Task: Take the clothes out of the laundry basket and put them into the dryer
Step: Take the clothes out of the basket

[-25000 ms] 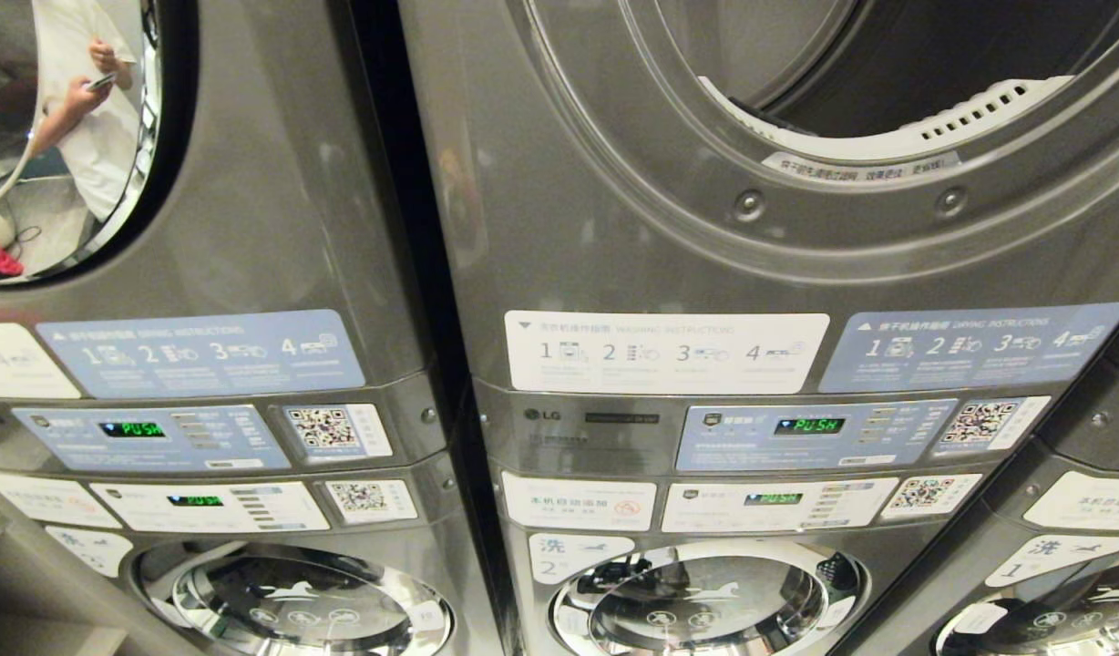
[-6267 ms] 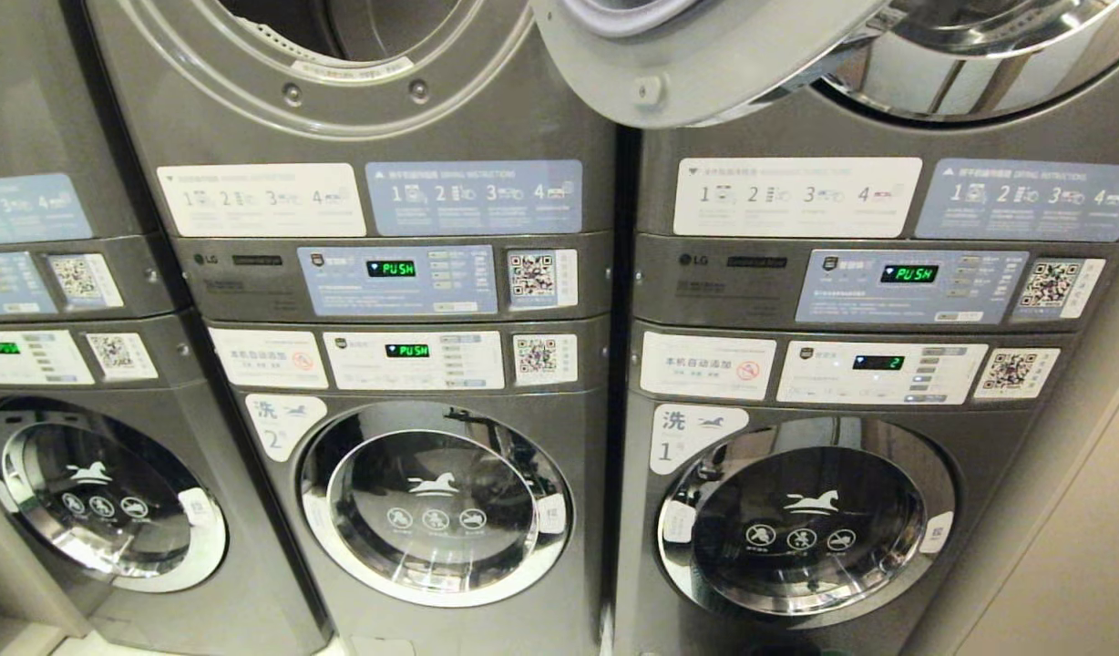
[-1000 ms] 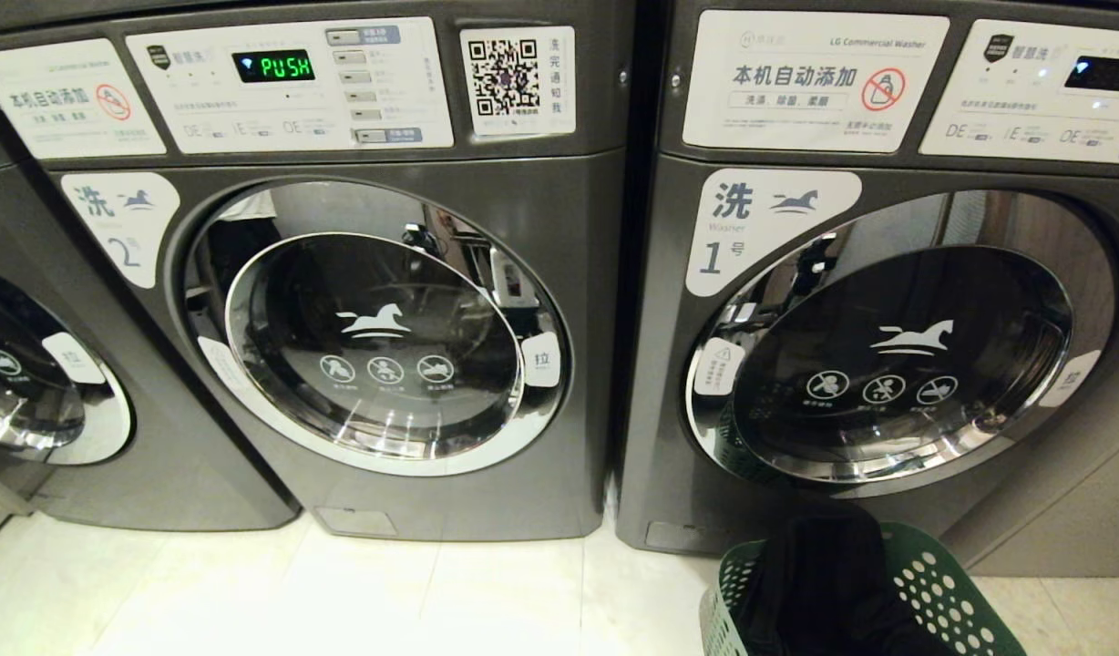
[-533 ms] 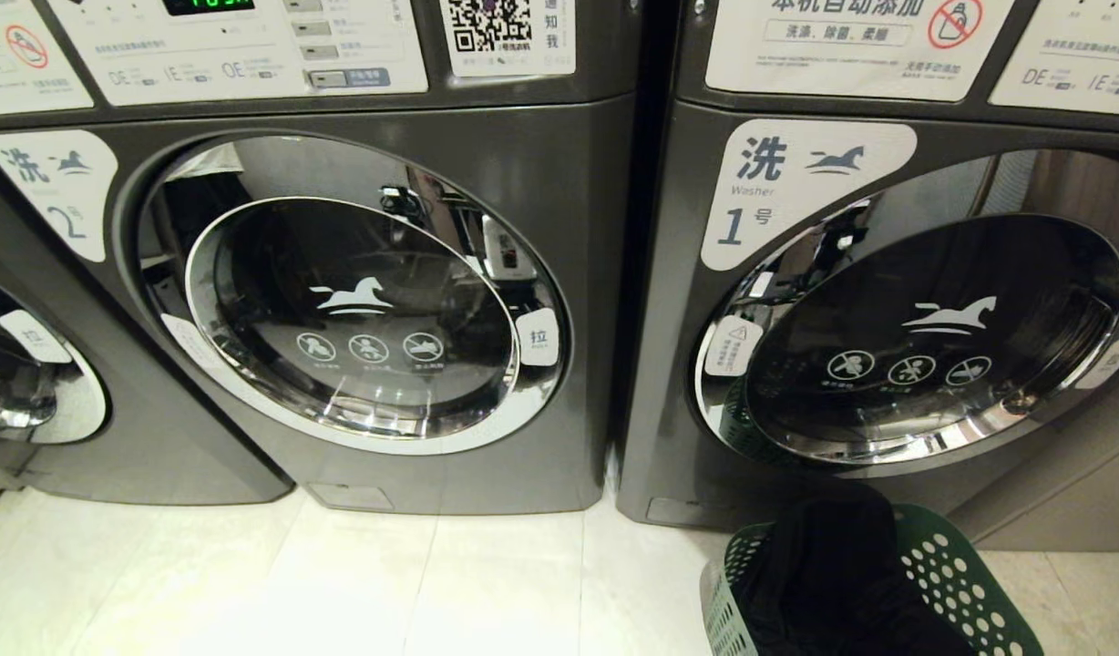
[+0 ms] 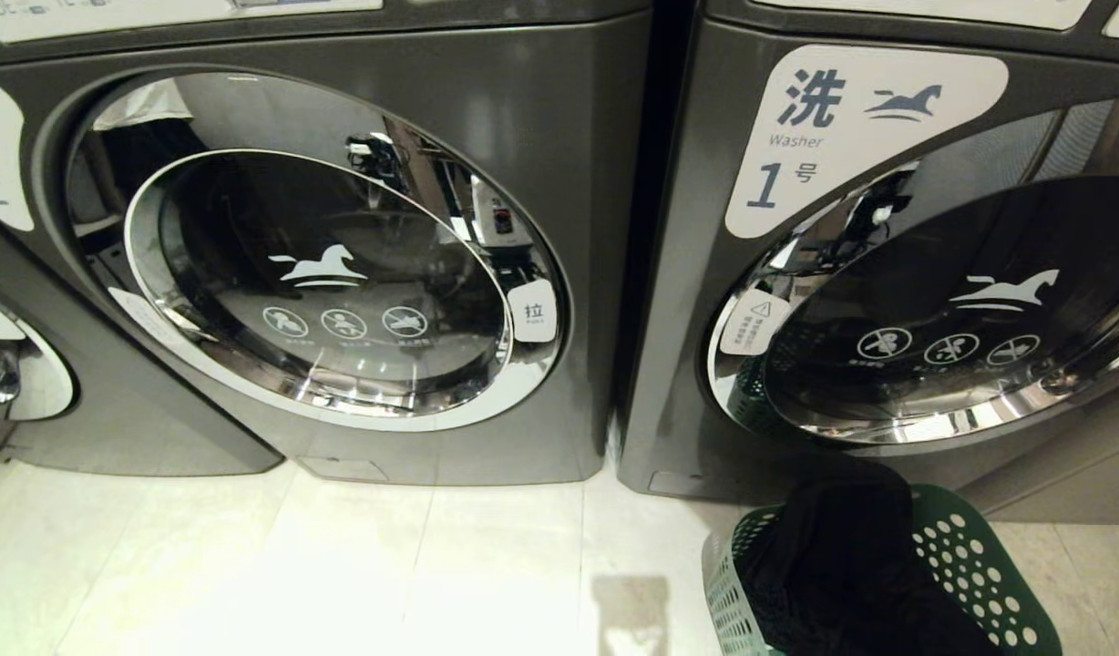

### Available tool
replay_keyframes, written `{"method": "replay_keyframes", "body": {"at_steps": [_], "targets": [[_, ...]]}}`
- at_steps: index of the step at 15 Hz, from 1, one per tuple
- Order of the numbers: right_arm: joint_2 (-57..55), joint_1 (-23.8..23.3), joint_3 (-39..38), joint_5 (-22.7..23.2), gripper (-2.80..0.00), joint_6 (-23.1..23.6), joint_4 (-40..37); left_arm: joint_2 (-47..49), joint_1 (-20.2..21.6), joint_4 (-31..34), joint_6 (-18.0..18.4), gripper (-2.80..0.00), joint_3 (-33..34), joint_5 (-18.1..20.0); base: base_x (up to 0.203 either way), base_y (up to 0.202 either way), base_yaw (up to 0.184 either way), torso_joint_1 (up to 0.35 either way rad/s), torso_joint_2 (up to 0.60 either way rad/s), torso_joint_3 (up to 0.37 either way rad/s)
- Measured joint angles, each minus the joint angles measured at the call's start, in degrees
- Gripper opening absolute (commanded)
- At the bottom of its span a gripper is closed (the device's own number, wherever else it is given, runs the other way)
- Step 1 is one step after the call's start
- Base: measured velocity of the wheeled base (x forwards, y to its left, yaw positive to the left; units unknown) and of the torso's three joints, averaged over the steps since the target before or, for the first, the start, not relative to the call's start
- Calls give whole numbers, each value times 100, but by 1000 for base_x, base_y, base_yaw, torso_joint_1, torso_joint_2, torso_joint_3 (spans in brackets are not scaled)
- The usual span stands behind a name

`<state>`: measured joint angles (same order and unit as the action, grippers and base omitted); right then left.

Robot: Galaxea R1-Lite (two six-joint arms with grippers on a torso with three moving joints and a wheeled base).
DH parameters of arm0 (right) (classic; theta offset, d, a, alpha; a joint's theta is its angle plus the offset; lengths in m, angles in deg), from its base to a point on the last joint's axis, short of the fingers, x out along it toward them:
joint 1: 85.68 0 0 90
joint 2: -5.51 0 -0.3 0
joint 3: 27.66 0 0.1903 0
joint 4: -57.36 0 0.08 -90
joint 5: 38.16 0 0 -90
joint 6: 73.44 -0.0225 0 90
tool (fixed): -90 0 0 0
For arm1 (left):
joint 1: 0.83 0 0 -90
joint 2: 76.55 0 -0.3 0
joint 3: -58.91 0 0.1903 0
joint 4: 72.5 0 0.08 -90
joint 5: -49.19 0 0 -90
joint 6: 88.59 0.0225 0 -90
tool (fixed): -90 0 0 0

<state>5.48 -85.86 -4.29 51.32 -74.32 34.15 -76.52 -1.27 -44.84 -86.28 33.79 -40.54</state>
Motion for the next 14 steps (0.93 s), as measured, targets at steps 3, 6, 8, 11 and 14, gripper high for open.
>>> {"method": "replay_keyframes", "body": {"at_steps": [3,6,8,11,14], "targets": [[0,0,0,0,-280,0,0,0,0,0,1,-280,0,-1,0,0,0,1,2,-197],[0,0,0,0,-280,0,0,0,0,0,0,-280,0,-4,0,0,0,3,-1,-198],[0,0,0,0,-280,0,0,0,0,0,-1,-280,0,-5,0,0,0,7,2,-198],[0,0,0,0,-280,0,2,0,0,0,1,-280,0,-2,0,0,0,6,3,-202],[0,0,0,0,-280,0,0,0,0,0,3,-280,0,-2,0,0,0,6,2,-198]]}}
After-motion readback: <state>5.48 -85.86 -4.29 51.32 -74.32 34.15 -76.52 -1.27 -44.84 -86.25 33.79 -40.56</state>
